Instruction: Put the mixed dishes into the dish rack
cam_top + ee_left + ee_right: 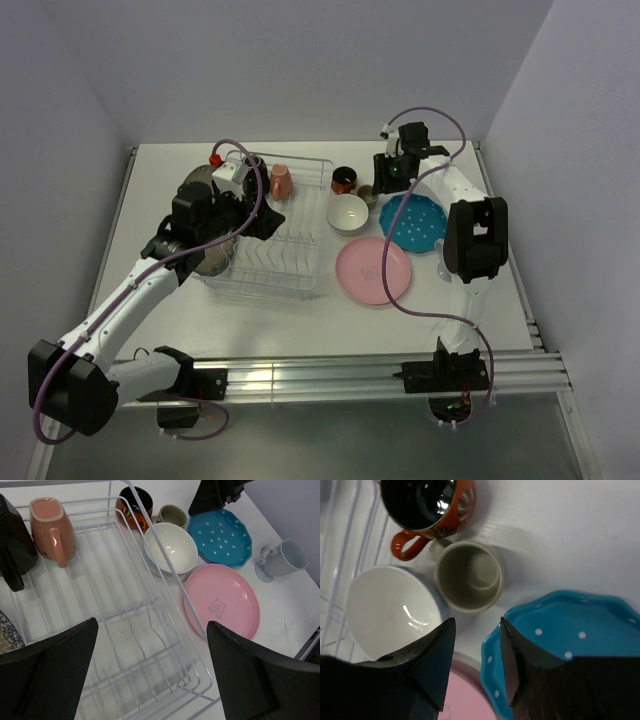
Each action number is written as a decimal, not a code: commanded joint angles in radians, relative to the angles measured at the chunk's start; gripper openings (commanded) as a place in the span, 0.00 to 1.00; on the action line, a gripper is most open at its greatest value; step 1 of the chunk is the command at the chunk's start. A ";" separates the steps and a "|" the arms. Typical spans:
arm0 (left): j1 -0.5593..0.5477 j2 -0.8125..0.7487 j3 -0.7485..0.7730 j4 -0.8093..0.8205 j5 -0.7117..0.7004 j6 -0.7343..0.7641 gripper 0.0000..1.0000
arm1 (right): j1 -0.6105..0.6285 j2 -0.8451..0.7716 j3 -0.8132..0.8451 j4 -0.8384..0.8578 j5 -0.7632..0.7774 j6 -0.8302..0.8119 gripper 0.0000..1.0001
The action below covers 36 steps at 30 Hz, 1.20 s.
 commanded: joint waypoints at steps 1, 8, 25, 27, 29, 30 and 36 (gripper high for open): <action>0.001 -0.024 0.028 0.034 -0.009 0.024 0.97 | 0.008 0.050 0.099 -0.078 0.045 -0.069 0.48; 0.005 -0.026 0.028 0.034 -0.015 0.029 0.97 | 0.012 0.136 0.162 -0.077 0.020 -0.084 0.45; 0.021 -0.026 0.016 0.054 0.014 0.023 0.97 | 0.012 0.260 0.231 -0.043 0.078 0.003 0.33; 0.021 -0.032 0.013 0.061 0.016 0.021 0.97 | 0.009 0.259 0.228 -0.039 0.077 0.002 0.22; 0.022 -0.032 0.010 0.065 0.019 0.018 0.97 | 0.005 0.243 0.213 -0.029 0.071 0.006 0.15; 0.024 -0.033 0.010 0.069 0.022 0.018 0.97 | -0.001 0.239 0.207 -0.017 0.069 0.008 0.13; 0.024 -0.046 -0.004 0.095 0.065 0.008 0.97 | -0.040 0.184 0.179 0.017 0.028 0.017 0.01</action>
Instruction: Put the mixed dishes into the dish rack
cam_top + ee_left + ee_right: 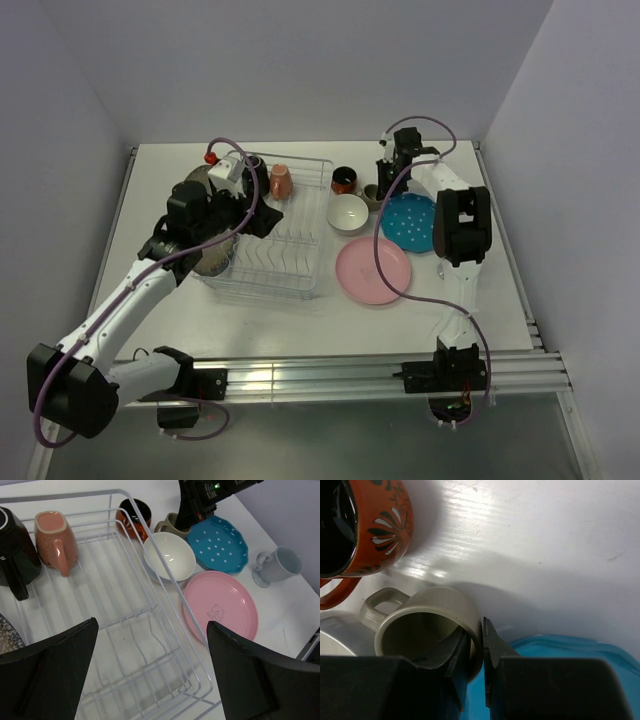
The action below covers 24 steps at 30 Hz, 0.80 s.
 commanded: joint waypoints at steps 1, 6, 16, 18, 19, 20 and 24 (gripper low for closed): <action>0.003 -0.040 -0.011 0.102 0.057 -0.002 0.97 | -0.050 -0.088 -0.002 0.072 -0.069 0.015 0.00; 0.003 -0.038 -0.043 0.221 0.184 -0.095 0.99 | -0.131 -0.235 -0.081 0.158 -0.264 0.056 0.00; -0.089 0.130 -0.016 0.637 0.341 -0.501 0.99 | -0.288 -0.626 -0.434 0.388 -0.799 0.194 0.00; -0.178 0.178 0.022 0.627 0.284 -0.413 0.99 | -0.288 -0.712 -0.584 0.548 -0.923 0.332 0.00; -0.205 0.196 0.059 0.623 0.271 -0.392 0.99 | -0.288 -0.740 -0.639 0.640 -0.956 0.404 0.00; -0.225 0.234 0.075 0.628 0.251 -0.363 0.99 | -0.288 -0.789 -0.758 0.758 -0.986 0.599 0.00; -0.308 0.305 0.076 0.818 0.235 -0.356 0.99 | -0.286 -0.852 -0.949 1.393 -1.051 1.039 0.00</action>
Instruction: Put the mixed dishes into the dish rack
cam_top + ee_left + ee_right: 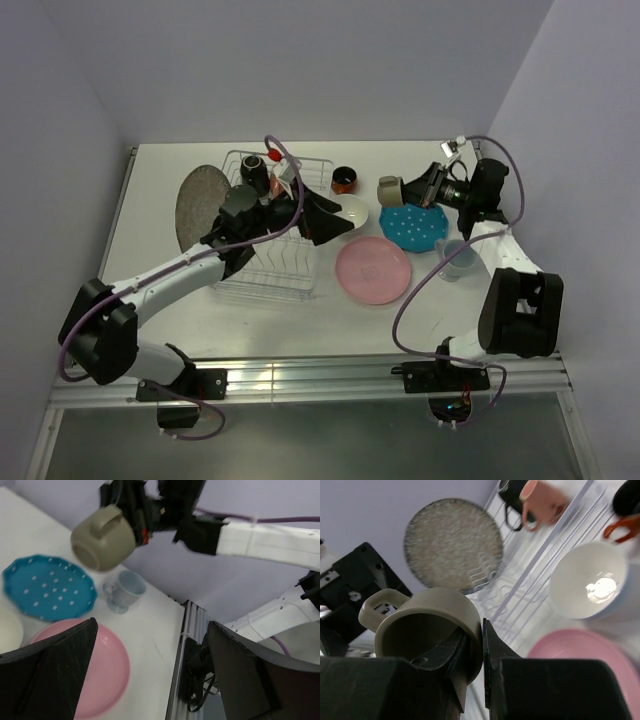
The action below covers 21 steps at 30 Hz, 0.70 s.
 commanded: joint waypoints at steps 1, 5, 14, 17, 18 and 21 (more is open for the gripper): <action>-0.047 0.042 0.021 0.260 -0.038 0.027 0.99 | -0.003 -0.039 -0.097 0.576 -0.145 0.457 0.00; -0.088 0.120 0.060 0.341 -0.074 0.069 0.99 | 0.025 -0.085 -0.134 0.639 -0.148 0.550 0.00; -0.143 0.187 0.163 0.258 -0.119 0.176 0.99 | 0.101 -0.216 -0.148 0.427 -0.134 0.420 0.00; -0.145 0.175 0.172 0.262 -0.113 0.181 0.99 | 0.130 -0.240 -0.150 0.360 -0.129 0.355 0.00; -0.146 0.169 0.168 0.265 -0.111 0.182 0.99 | 0.134 -0.245 -0.150 0.344 -0.125 0.338 0.00; -0.146 0.138 0.143 0.280 -0.095 0.188 0.99 | 0.141 -0.257 -0.151 0.327 -0.122 0.314 0.00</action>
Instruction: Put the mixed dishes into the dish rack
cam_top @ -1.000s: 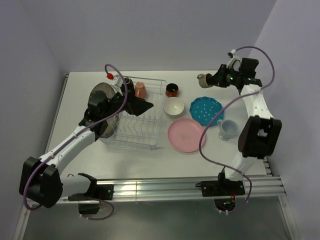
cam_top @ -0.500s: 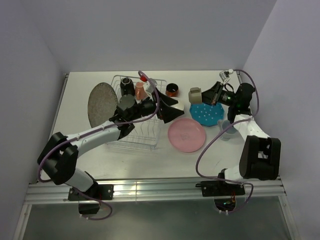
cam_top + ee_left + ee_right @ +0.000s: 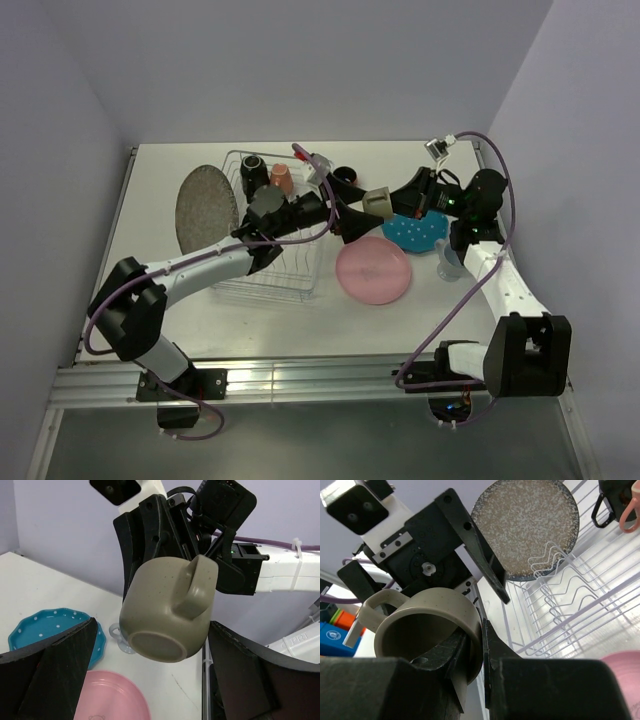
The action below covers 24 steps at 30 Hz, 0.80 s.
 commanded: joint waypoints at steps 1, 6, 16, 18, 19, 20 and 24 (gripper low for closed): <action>-0.005 -0.063 0.003 0.072 0.008 0.037 0.99 | 0.010 -0.033 -0.009 -0.027 -0.002 -0.045 0.00; -0.005 -0.107 -0.034 0.079 0.008 0.046 0.99 | 0.028 -0.028 -0.020 0.008 0.001 -0.025 0.00; -0.007 -0.067 -0.006 0.113 0.057 -0.007 0.96 | 0.085 -0.042 -0.028 0.068 0.003 0.031 0.00; -0.007 -0.069 -0.018 0.128 0.060 -0.009 0.96 | 0.085 -0.038 -0.031 0.140 0.001 0.076 0.00; -0.007 -0.069 -0.023 0.136 0.060 -0.009 0.97 | 0.085 -0.027 -0.032 0.164 0.001 0.124 0.00; -0.008 -0.069 -0.027 0.141 0.059 -0.009 0.98 | 0.085 -0.021 -0.032 0.211 0.001 0.148 0.00; -0.010 -0.063 -0.023 0.155 0.056 -0.011 0.99 | 0.085 0.016 -0.025 0.305 0.008 0.286 0.00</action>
